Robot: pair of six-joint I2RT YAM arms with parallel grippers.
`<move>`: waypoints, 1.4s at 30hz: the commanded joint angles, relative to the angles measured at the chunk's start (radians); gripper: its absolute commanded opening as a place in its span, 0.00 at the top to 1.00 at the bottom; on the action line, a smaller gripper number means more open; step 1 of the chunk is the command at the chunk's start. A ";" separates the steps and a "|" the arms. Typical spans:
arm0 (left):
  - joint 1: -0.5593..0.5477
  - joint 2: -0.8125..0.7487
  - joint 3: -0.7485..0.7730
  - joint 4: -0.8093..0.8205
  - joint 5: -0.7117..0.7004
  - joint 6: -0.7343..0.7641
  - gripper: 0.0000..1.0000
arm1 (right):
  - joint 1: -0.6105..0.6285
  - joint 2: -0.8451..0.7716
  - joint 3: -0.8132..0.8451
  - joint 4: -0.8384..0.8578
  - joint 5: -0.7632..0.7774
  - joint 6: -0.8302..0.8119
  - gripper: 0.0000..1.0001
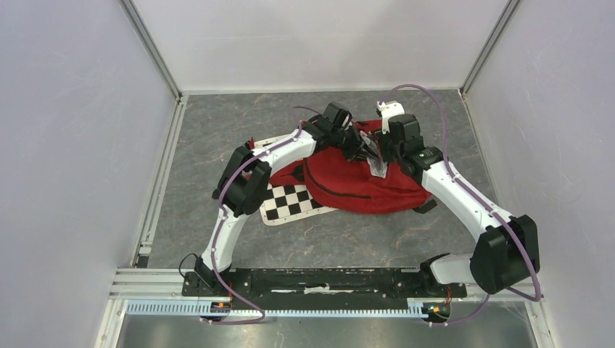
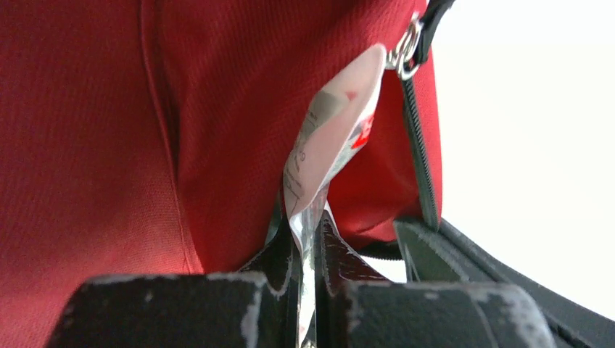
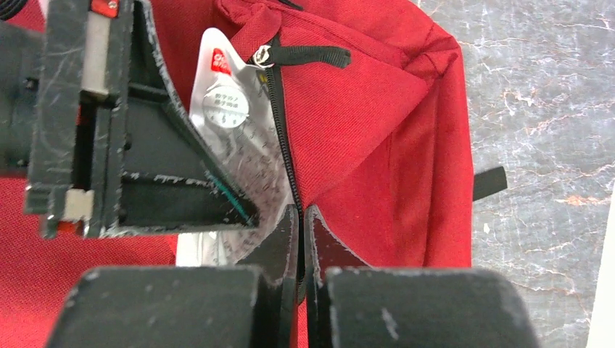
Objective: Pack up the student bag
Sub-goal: Place the stationery in the student bag.
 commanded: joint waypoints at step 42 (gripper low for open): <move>-0.061 0.121 0.182 0.014 -0.060 0.232 0.89 | 0.008 0.064 0.082 0.090 -0.023 0.092 1.00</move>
